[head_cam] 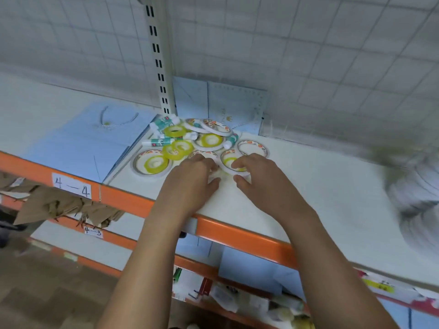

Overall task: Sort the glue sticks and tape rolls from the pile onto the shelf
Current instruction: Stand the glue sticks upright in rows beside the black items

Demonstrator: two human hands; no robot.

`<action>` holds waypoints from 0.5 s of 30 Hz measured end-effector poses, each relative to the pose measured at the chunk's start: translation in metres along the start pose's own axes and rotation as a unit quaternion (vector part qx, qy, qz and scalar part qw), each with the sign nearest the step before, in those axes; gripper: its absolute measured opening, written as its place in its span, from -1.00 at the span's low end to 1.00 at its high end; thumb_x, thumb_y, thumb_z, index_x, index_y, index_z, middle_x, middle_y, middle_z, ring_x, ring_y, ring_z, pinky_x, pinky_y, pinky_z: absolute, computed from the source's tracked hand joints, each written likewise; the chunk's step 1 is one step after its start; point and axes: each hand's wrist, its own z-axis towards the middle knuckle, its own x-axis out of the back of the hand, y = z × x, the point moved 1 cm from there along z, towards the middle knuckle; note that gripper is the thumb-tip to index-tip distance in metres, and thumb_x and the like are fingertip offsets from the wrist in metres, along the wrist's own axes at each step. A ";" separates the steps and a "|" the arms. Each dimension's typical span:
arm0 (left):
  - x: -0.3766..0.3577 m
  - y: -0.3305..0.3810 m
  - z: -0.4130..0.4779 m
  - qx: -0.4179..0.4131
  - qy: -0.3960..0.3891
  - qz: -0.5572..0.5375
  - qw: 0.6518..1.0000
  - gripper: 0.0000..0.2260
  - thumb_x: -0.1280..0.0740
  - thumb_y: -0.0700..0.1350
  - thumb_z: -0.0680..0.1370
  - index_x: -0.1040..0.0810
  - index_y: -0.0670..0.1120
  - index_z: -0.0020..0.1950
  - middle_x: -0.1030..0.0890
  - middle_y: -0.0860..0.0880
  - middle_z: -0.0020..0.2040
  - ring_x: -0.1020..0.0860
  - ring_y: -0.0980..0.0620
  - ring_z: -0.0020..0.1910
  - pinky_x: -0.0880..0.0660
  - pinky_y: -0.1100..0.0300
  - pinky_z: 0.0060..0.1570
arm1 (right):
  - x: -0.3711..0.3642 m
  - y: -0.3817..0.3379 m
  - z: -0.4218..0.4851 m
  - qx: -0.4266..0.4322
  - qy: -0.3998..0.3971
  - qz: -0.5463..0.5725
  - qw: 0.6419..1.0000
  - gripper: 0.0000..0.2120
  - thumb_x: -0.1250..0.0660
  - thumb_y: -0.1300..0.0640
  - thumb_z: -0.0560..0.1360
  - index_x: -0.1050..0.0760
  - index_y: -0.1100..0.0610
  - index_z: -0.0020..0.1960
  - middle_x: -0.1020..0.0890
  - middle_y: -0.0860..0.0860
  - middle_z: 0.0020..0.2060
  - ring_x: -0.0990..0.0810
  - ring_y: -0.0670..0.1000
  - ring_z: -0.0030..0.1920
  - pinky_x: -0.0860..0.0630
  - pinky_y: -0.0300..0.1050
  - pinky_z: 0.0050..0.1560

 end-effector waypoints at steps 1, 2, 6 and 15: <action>0.001 -0.004 0.004 -0.005 0.003 -0.005 1.000 -0.72 -0.34 -0.01 0.54 -0.55 -0.02 0.23 -0.52 -0.03 0.19 -0.51 -0.06 0.16 -0.48 0.05 0.04 | -0.003 -0.003 0.005 0.000 0.002 0.000 1.000 -0.75 -0.32 0.15 0.55 -0.53 0.10 0.22 -0.57 0.04 0.12 -0.52 0.06 0.14 -0.48 0.04 0.12; 0.002 -0.008 0.009 -0.008 0.007 -0.011 1.000 -0.73 -0.34 -0.01 0.54 -0.55 -0.03 0.22 -0.52 -0.03 0.19 -0.53 -0.07 0.13 -0.48 0.04 0.03 | -0.006 -0.005 0.011 0.001 0.005 0.002 1.000 -0.77 -0.31 0.18 0.54 -0.54 0.11 0.19 -0.57 0.05 0.10 -0.53 0.06 0.11 -0.48 0.04 0.09; 0.003 -0.019 0.024 -0.023 0.020 -0.020 0.999 -0.74 -0.34 0.00 0.55 -0.56 -0.03 0.21 -0.53 -0.02 0.18 -0.51 -0.05 0.16 -0.48 0.03 0.02 | -0.012 -0.006 0.033 -0.005 0.013 -0.005 1.000 -0.79 -0.29 0.24 0.54 -0.56 0.12 0.15 -0.60 0.07 0.08 -0.55 0.06 0.08 -0.47 0.01 0.10; 0.013 -0.036 0.056 -0.042 0.030 -0.022 0.998 -0.76 -0.33 -0.05 0.54 -0.59 -0.04 0.19 -0.57 -0.03 0.13 -0.53 -0.08 0.12 -0.48 0.04 0.00 | -0.008 0.011 0.092 -0.055 0.060 -0.043 0.996 -0.67 -0.23 0.36 0.48 -0.59 0.13 0.16 -0.60 0.10 0.12 -0.53 0.12 0.14 -0.47 0.04 0.11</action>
